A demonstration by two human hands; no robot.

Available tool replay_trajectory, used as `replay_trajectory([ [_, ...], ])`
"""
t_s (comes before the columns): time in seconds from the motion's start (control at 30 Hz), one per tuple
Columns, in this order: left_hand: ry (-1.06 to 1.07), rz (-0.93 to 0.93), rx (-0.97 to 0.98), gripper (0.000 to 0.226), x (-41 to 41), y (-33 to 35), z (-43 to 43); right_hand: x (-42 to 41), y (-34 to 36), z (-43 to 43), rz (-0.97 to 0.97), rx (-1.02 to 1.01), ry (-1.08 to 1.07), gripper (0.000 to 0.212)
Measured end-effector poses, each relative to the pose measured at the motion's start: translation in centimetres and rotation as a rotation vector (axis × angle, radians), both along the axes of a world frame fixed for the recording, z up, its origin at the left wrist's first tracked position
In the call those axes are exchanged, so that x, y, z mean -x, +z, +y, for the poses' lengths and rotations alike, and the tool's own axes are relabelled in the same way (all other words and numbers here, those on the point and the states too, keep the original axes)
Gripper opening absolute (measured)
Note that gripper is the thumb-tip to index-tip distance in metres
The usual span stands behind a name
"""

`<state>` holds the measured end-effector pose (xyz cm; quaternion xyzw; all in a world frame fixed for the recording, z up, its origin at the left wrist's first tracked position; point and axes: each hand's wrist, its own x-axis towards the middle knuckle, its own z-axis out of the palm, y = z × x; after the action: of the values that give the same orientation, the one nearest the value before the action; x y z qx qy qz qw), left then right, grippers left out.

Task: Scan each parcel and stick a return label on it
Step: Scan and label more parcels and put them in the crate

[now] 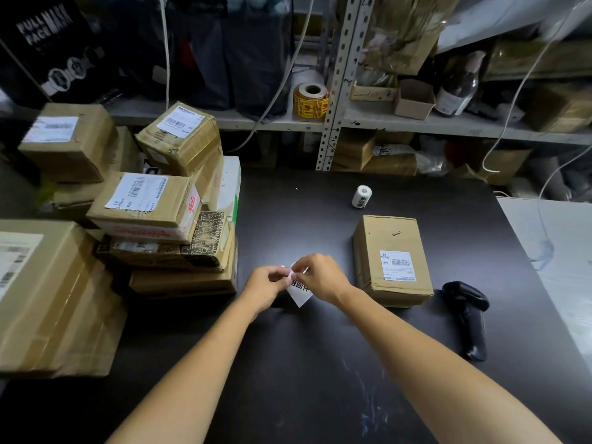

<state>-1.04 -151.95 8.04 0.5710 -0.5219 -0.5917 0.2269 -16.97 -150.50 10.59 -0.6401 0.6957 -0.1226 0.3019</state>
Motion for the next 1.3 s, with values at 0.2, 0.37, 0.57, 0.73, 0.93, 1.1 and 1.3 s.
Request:
replay_trajectory([
  [0.2,-0.034,-0.075,0.012,0.021,0.0,-0.2,-0.1,0.2,-0.5,-0.4,0.015,-0.015,0.028,0.016],
  [0.37,-0.052,-0.112,0.031,0.025,-0.3,0.2,-0.6,0.1,-0.2,-1.0,-0.016,-0.032,0.003,0.019],
  [0.57,-0.031,-0.123,0.032,0.02,-0.4,0.3,-0.8,0.7,0.3,-1.4,-0.039,-0.035,-0.077,0.019],
  [0.73,0.007,-0.184,0.031,0.019,-1.0,-0.1,-0.8,2.7,1.8,-1.6,-0.109,0.047,-0.254,0.013],
  [0.93,0.021,-0.244,0.005,0.022,-1.3,0.1,-1.4,6.6,4.0,-1.3,-0.291,0.113,-0.48,0.018],
  [1.1,0.04,-0.317,0.132,0.029,0.8,2.0,-2.0,10.0,4.9,-0.2,-0.447,-0.009,-0.555,0.015],
  [1.3,0.081,-0.544,0.308,0.056,5.2,4.8,-1.4,14.3,5.7,1.5,-0.455,0.063,-0.537,0.014],
])
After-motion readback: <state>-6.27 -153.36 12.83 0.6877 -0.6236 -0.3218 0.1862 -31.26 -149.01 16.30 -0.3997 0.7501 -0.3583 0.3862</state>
